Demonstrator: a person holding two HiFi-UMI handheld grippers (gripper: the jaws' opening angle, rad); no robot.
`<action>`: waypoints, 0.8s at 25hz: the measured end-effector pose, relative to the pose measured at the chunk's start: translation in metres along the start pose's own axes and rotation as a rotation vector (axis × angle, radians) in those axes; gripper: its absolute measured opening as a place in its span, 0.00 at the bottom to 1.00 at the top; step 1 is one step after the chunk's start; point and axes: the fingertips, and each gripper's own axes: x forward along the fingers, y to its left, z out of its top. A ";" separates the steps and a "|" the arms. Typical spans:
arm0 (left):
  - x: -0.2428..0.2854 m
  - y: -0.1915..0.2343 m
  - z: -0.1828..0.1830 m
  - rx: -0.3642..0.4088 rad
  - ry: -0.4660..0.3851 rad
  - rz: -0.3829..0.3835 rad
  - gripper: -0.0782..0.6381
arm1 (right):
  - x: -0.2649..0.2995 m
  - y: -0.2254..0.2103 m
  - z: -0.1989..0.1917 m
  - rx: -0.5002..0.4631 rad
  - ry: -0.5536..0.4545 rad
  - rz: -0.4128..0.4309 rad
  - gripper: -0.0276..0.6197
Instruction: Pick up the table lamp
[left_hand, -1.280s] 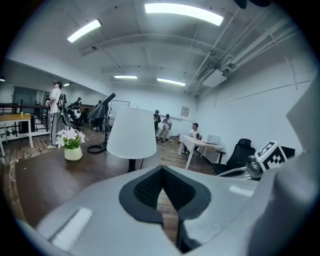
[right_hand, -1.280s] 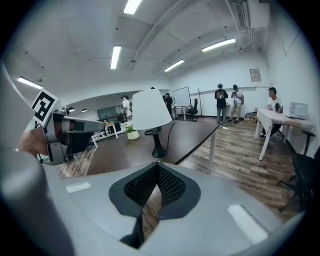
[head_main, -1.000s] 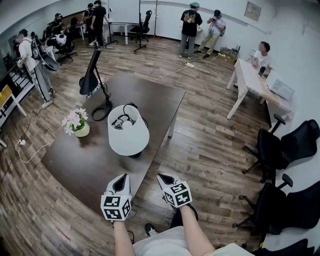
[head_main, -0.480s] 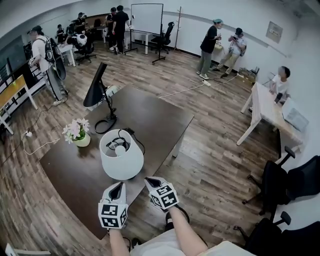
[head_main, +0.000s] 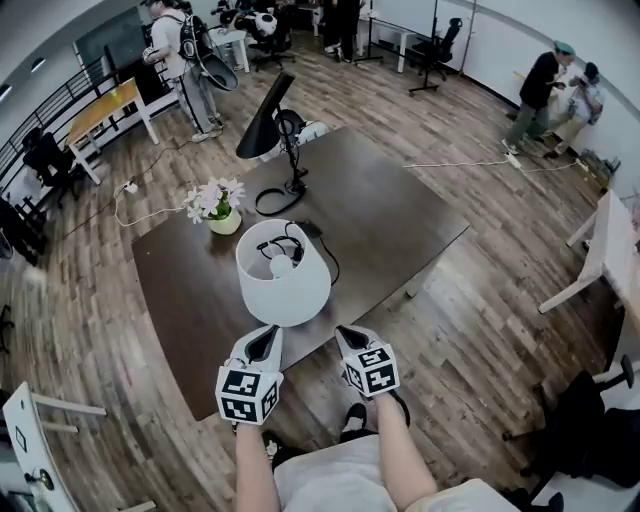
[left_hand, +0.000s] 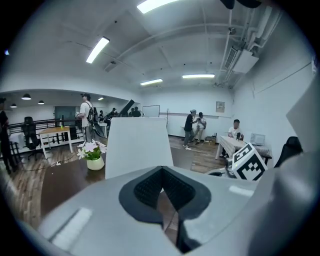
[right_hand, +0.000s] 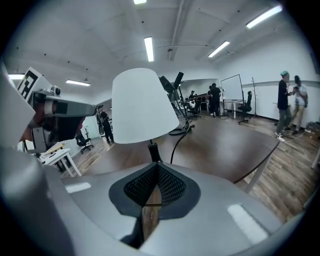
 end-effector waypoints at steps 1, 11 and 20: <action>0.001 -0.002 0.000 0.000 0.003 0.014 0.11 | 0.003 0.001 -0.004 -0.001 0.003 0.013 0.08; 0.013 -0.005 0.015 -0.034 -0.018 0.150 0.11 | 0.014 0.005 -0.006 0.014 -0.069 0.052 0.08; 0.033 0.010 0.011 -0.079 -0.067 0.163 0.11 | 0.054 -0.004 -0.031 -0.004 -0.048 0.074 0.12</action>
